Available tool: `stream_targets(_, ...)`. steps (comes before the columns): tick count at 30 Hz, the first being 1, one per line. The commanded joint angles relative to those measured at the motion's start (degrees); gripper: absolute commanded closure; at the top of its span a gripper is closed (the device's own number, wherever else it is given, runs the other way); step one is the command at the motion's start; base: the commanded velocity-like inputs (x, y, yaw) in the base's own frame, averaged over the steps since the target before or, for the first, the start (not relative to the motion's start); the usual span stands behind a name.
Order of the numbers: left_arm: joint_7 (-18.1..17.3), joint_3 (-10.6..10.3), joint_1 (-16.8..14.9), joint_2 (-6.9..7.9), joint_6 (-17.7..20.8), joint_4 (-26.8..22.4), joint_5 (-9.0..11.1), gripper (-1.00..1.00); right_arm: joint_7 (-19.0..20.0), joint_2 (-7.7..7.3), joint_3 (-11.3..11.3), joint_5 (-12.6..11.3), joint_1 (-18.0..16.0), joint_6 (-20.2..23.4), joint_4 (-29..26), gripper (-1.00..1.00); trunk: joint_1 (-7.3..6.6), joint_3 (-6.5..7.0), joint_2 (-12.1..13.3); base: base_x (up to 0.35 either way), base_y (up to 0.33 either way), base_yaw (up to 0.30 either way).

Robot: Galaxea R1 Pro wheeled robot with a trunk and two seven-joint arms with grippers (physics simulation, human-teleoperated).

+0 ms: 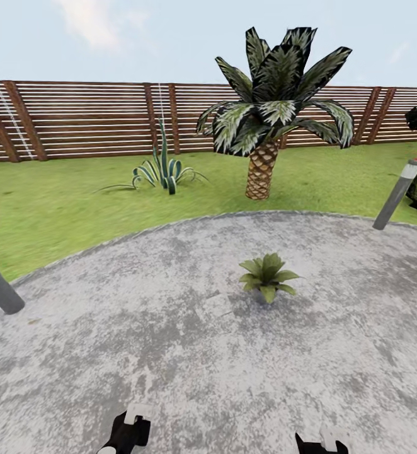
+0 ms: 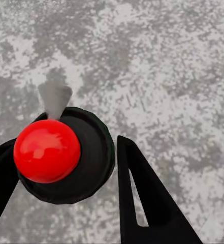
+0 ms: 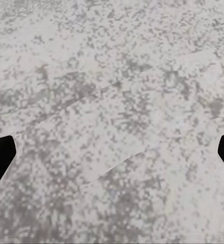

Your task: Pick up the pesticide atomizer in the garden and spray insectifuge to fully cover both potted plants in the garden.

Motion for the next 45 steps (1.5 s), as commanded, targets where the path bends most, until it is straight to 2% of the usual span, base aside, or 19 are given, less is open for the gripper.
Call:
stream_targets(1, 0.3, -0.5, 0.0, 0.00, -0.2, 0.1, 0.5, 1.00, 0.3, 0.00, 0.4, -0.6, 0.0, -0.2, 0.1, -1.00, 0.02, -0.05, 0.0, 0.278, -0.166, 0.000)
stream_targets(16, 0.3, -0.5, -0.1, 0.00, -0.3, 0.1, 0.5, 1.00, 0.3, 0.18, 0.4, -0.6, 0.0, -0.2, 0.1, -1.00, 0.02, -0.05, 0.0, 0.274, -0.171, 0.000)
stream_targets(45, 0.3, -0.5, 0.0, 0.01, -0.3, 0.1, 0.5, 1.00, 0.3, 0.18, 0.5, -0.5, 0.0, -0.2, 0.1, -1.00, 0.02, -0.05, 0.0, 0.203, -0.225, 0.000)
